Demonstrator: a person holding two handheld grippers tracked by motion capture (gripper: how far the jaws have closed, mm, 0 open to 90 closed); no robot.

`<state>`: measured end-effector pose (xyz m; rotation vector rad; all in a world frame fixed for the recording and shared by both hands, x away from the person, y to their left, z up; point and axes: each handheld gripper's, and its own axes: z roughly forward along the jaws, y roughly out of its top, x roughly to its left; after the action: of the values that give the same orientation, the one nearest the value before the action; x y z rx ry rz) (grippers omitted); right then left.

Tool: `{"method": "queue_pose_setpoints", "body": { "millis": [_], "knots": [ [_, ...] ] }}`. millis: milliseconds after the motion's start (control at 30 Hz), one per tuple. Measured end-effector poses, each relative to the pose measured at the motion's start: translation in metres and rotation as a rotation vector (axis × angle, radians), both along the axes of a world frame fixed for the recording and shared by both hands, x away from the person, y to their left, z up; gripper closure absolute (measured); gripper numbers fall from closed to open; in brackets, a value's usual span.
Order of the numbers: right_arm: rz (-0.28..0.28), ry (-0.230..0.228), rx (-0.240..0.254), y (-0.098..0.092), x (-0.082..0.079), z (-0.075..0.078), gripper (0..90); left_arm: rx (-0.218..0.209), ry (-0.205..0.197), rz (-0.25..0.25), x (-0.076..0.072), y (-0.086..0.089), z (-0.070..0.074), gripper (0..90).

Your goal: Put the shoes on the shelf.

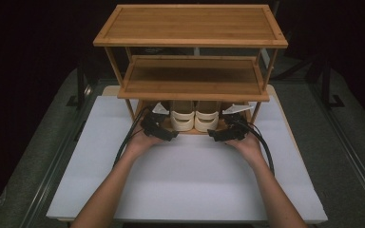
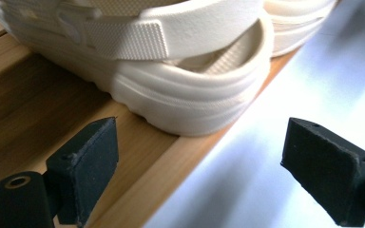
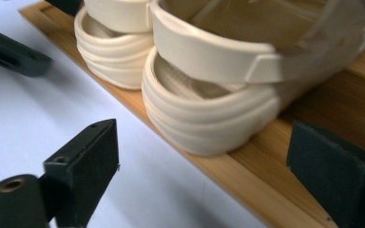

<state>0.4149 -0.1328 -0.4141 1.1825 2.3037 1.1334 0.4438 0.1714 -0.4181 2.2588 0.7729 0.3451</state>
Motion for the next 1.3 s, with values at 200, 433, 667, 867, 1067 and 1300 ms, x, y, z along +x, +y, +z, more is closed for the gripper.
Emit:
{"method": "queue_pose_setpoints", "body": {
  "millis": [200,433,667,867,1067,1300],
  "knots": [
    [-0.008,-0.030,-0.002,-0.018,-0.018,0.003,8.2,0.000,-0.010,-0.006,-0.015,0.015,0.006,9.4],
    [-0.046,-0.051,0.000,-0.044,-0.046,0.003,8.2,-0.018,-0.015,0.008,-0.035,0.031,0.010,9.4],
    [-0.081,-0.065,-0.010,-0.070,-0.069,0.002,8.2,-0.047,-0.041,0.030,-0.061,0.055,0.018,9.4],
    [-0.097,-0.073,-0.020,-0.087,-0.091,0.000,8.2,-0.039,-0.053,0.050,-0.082,0.076,0.020,9.4],
    [-0.111,-0.068,-0.039,-0.100,-0.111,-0.010,8.2,-0.047,-0.054,0.079,-0.102,0.100,0.015,9.4],
    [-0.124,-0.046,-0.043,-0.113,-0.129,-0.019,8.2,-0.039,-0.033,0.121,-0.124,0.125,0.006,9.4]
  ]
}}
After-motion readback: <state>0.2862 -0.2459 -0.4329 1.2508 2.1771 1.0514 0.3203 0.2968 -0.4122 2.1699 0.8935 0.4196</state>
